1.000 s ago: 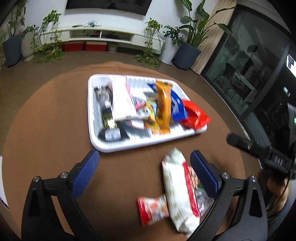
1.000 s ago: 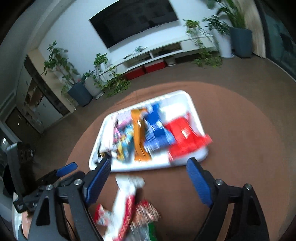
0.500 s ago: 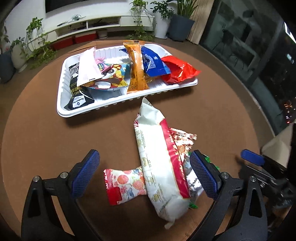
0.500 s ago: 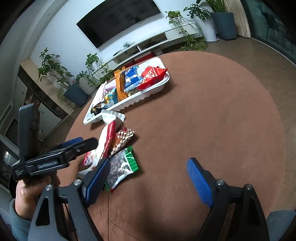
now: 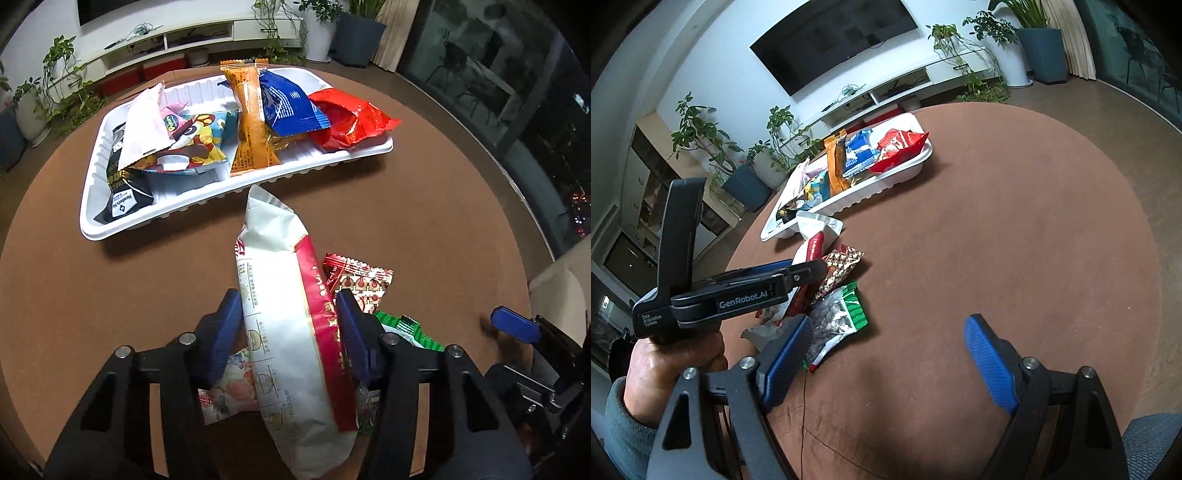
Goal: Organize snacks
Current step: 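Grasp the large white-and-red bag with the left gripper and lift it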
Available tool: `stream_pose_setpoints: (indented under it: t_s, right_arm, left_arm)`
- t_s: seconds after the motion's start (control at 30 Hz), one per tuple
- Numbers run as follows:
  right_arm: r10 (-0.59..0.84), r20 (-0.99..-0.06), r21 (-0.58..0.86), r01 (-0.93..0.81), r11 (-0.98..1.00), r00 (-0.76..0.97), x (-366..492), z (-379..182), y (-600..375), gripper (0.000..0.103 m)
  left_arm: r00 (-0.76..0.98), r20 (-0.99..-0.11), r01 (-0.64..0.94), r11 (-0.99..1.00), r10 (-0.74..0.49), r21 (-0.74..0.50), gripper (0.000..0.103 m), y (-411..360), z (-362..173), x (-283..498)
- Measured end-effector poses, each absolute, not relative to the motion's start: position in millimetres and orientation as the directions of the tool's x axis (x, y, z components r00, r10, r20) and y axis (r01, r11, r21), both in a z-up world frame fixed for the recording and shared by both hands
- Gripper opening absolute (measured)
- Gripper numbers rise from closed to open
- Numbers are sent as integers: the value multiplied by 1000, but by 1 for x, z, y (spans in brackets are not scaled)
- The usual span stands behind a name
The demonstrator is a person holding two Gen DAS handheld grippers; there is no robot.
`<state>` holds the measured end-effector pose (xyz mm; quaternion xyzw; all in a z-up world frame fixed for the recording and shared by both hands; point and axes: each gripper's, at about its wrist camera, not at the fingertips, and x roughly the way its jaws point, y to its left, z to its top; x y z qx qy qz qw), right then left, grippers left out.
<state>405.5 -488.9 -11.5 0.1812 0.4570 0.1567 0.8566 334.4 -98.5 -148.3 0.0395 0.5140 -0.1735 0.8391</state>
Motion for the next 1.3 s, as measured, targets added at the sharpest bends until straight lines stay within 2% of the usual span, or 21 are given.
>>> stream_pose_setpoints:
  t_s: [0.27,0.37,0.5,0.83,1.3]
  right_arm:
    - [436,-727,454,-106,885,530,403,-15,-489,86]
    - [436,-729,452,-107,886,528,403,-15,-489,85]
    - [435,-732,447,-112,887,524,402,-15,-486,84]
    - [431,-739,432,-126,893,518,400,-15,-482,78]
    - [478,-758,439,-195,877,444,403,-22,-457,78]
  left_arm:
    - [382,-879,359,922,-286,-145,45,-94,-150,332]
    - [377,-877,372,916,-297,-150,41,-93,-149,330]
    - [368,-877,391,907,-309,-155,29,-92,-147,326]
    - [387,-859,393,903,-335,-175,27,-81,-139,315]
    - [453,-807,323,913,-379,-247,27,-14,-116,252]
